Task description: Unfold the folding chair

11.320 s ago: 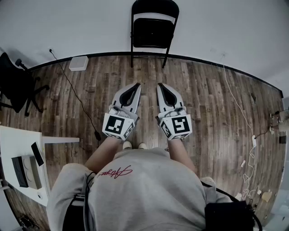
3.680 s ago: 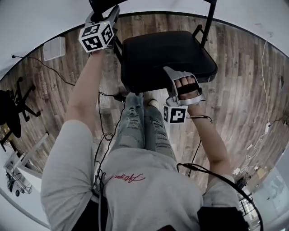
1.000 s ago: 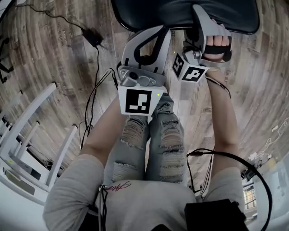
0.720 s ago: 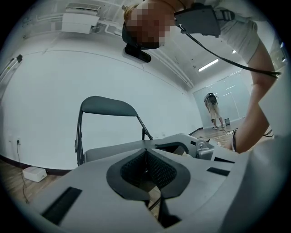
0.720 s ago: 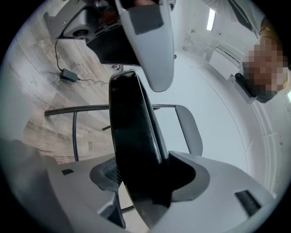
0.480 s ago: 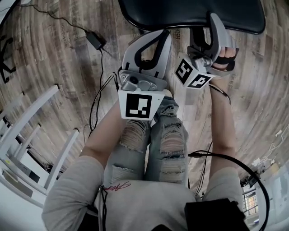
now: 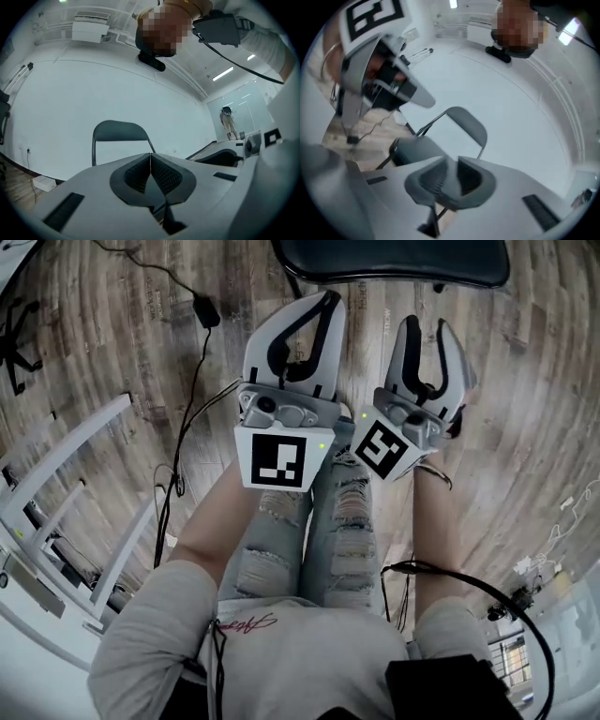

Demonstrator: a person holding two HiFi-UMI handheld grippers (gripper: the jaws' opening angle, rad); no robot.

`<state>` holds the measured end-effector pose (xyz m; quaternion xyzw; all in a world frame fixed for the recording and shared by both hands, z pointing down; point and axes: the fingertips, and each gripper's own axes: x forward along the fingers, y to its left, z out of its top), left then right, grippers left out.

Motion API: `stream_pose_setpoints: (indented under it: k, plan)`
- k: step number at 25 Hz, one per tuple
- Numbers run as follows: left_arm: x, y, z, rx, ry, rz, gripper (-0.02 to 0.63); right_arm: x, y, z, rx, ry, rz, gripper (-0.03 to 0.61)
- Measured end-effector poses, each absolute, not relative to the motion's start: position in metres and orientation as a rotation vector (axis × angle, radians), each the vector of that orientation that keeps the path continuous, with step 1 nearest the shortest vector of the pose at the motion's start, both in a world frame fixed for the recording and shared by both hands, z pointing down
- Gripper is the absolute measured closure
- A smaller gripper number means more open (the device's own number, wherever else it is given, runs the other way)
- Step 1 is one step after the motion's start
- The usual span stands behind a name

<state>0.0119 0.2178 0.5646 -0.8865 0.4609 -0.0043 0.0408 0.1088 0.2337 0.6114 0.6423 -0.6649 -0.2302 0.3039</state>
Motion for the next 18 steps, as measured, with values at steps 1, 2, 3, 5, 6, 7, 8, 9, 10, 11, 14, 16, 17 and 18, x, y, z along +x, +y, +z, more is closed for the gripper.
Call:
stream_pose_setpoints:
  k: [1,2,3,5,6,7,8,9,10,11,14,16,17,18]
  plan:
    - [0.013,0.221,0.540,-2.722,1.423,0.007,0.597,0.102,0.240,0.576,1.742,-1.802,-0.594,0.561]
    - [0.014,0.223,0.514,-2.729,1.436,0.027,0.597,0.097,0.245,0.541,1.778,-1.833,-0.572,0.561]
    - [0.014,0.225,0.488,-2.735,1.449,0.047,0.597,0.094,0.249,0.508,1.809,-1.858,-0.539,0.561]
    - [0.015,0.226,0.434,-2.745,1.459,0.089,0.597,0.092,0.252,0.446,1.866,-1.929,-0.435,0.561]
    - [0.015,0.227,0.407,-2.749,1.455,0.112,0.597,0.091,0.252,0.416,1.892,-1.998,-0.366,0.561]
    - [0.016,0.229,0.380,-2.752,1.447,0.134,0.597,0.090,0.254,0.387,1.923,-2.084,-0.289,0.561]
    - [0.016,0.231,0.353,-2.755,1.436,0.153,0.597,0.090,0.256,0.358,1.960,-2.165,-0.217,0.561]
    - [0.015,0.236,0.328,-2.760,1.421,0.169,0.597,0.091,0.260,0.329,1.991,-2.220,-0.167,0.561]
    - [0.015,0.242,0.304,-2.768,1.405,0.184,0.597,0.091,0.266,0.304,2.006,-2.243,-0.146,0.561]
    - [0.013,0.250,0.283,-2.780,1.391,0.193,0.597,0.091,0.272,0.282,2.003,-2.239,-0.156,0.561]
    - [0.007,0.270,0.242,-2.822,1.367,0.165,0.597,0.086,0.292,0.235,1.936,-2.171,-0.273,0.561]
    - [0.002,0.276,0.219,-2.820,1.345,0.176,0.597,0.081,0.297,0.212,1.926,-2.185,-0.292,0.561]
    - [0.002,0.277,0.207,-2.811,1.335,0.191,0.597,0.079,0.298,0.202,1.936,-2.223,-0.273,0.561]
    - [0.001,0.278,0.196,-2.801,1.326,0.217,0.597,0.077,0.297,0.194,1.951,-2.275,-0.243,0.561]
